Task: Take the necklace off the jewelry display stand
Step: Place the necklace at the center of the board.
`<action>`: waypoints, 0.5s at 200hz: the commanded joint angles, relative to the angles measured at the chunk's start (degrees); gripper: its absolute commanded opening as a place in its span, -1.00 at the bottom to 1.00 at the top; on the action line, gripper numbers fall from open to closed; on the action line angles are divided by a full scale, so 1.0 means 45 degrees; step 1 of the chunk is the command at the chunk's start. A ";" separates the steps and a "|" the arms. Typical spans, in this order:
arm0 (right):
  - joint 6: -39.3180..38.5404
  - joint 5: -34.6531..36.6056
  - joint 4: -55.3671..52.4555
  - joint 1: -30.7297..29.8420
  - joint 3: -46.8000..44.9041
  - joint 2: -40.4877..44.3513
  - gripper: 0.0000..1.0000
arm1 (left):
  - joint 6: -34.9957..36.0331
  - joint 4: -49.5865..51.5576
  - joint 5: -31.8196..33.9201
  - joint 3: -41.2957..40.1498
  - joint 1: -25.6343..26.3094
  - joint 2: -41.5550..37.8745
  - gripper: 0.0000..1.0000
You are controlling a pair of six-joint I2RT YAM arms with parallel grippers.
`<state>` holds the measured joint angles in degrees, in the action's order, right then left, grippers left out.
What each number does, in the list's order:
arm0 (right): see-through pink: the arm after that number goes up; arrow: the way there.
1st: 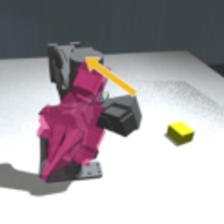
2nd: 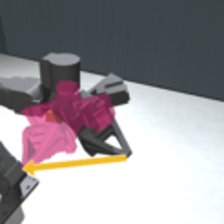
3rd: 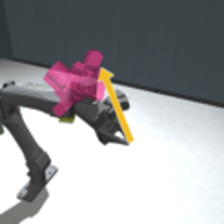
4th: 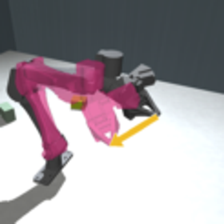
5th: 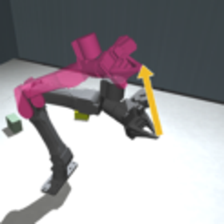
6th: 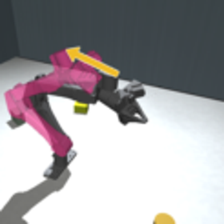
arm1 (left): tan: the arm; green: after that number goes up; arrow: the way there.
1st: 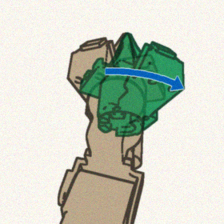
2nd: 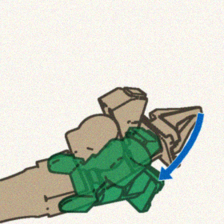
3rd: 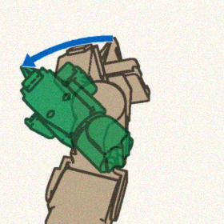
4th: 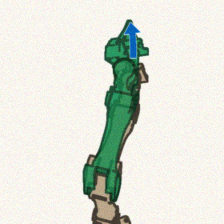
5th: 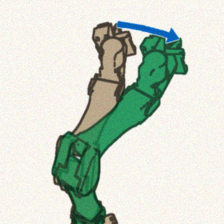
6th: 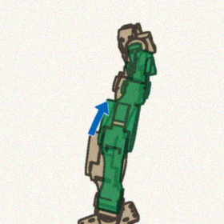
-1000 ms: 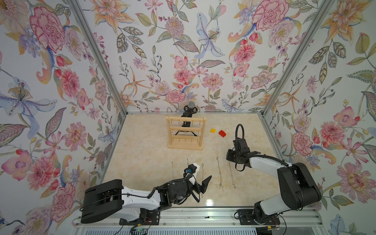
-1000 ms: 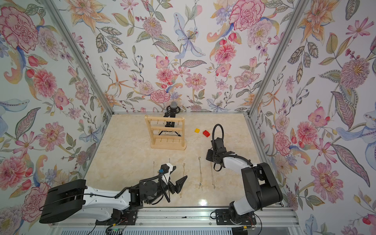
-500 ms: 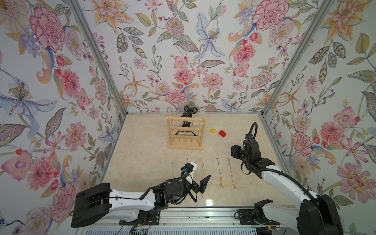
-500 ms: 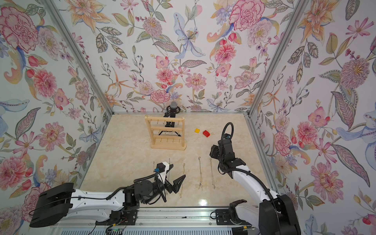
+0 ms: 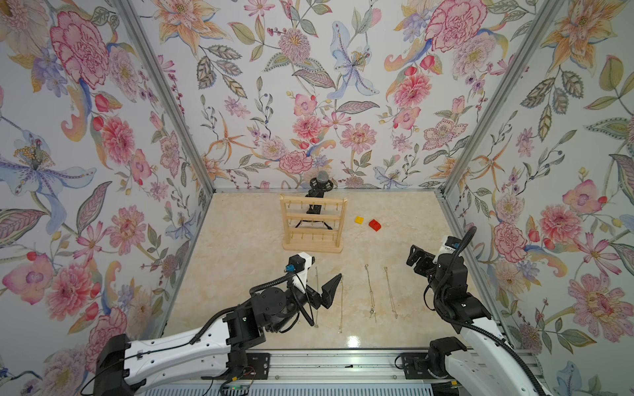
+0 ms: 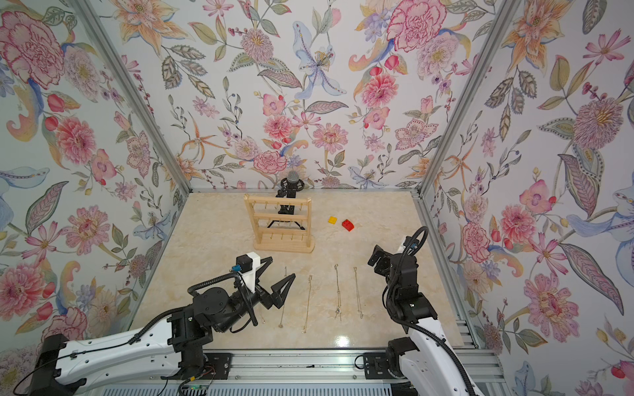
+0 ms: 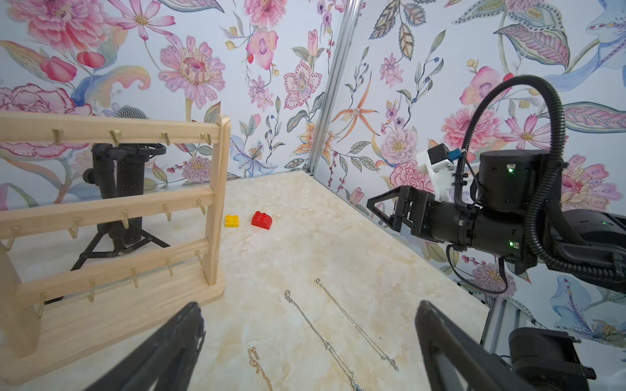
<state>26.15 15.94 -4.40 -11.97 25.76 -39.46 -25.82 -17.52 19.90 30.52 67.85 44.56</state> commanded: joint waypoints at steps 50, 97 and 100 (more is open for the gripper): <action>-0.0528 0.0480 0.0097 0.0403 -0.0875 0.2187 0.99 | 0.1430 0.5019 0.1834 0.2802 -0.1123 -0.1289 0.98; -0.0791 0.0306 0.0061 0.0491 -0.0764 0.2231 0.99 | 0.2604 0.7153 0.3024 0.5053 -0.1939 -0.0851 0.98; -0.0828 0.0305 0.0061 0.0508 -0.0749 0.2173 0.99 | 0.2691 0.7240 0.3034 0.5190 -0.2011 -0.0828 0.98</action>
<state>24.12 16.95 -4.43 -10.13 22.15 -28.91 -18.26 7.81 29.23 48.71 61.12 40.07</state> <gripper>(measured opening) 0.994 0.989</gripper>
